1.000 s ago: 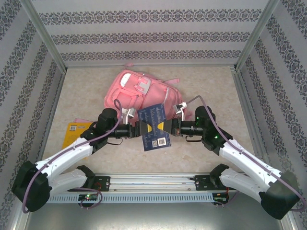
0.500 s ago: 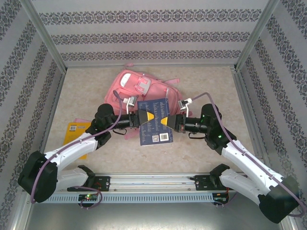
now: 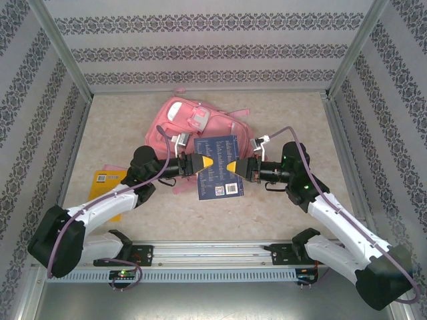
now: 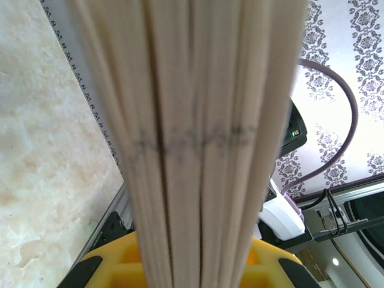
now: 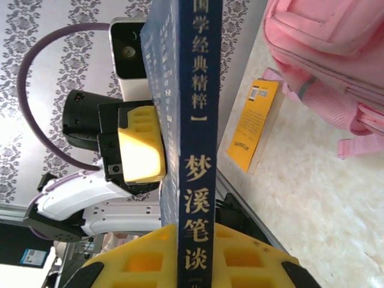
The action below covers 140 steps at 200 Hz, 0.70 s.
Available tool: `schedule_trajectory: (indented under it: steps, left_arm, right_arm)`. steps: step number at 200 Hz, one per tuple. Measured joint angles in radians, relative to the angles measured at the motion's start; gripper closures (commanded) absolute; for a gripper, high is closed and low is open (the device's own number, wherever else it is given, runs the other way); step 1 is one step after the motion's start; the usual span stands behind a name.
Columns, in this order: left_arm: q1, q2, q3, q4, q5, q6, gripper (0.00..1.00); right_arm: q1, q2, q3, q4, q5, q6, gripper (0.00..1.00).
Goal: Pack the student bag
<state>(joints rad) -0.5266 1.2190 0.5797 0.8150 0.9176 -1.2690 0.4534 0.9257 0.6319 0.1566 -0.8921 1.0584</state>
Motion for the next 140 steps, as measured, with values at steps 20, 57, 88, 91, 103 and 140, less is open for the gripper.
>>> schedule_trajectory:
  steps: [20, 57, 88, 91, 103, 140]
  left_arm:
    - [0.0, 0.009, -0.002, 0.02, -0.01, -0.001, 1.0]
    - [-0.004, -0.011, -0.065, 0.107, -0.209, -0.023, 1.0]
    - [-0.031, -0.018, -0.097, 0.187, -0.432, -0.038, 1.0]
    - [-0.035, -0.018, -0.097, 0.195, -0.448, -0.039, 1.0]
    - [-0.05, -0.017, -0.092, 0.222, -0.496, -0.042, 1.0]
    - [-0.098, 0.005, -0.06, 0.262, -0.578, -0.043, 1.0]
  right_arm:
    - [0.001, -0.002, -0.003, 0.011, 0.026, 0.004, 0.57]
    - [0.108, -0.052, -0.057, 0.095, 0.243, 0.052, 0.27]
    - [0.273, -0.113, -0.173, 0.283, 0.521, 0.105, 0.18]
    - [0.285, -0.114, -0.185, 0.303, 0.55, 0.114, 0.18]
    - [0.311, -0.11, -0.213, 0.349, 0.63, 0.127, 0.18]
    - [0.344, -0.063, -0.227, 0.485, 0.796, 0.151, 0.21]
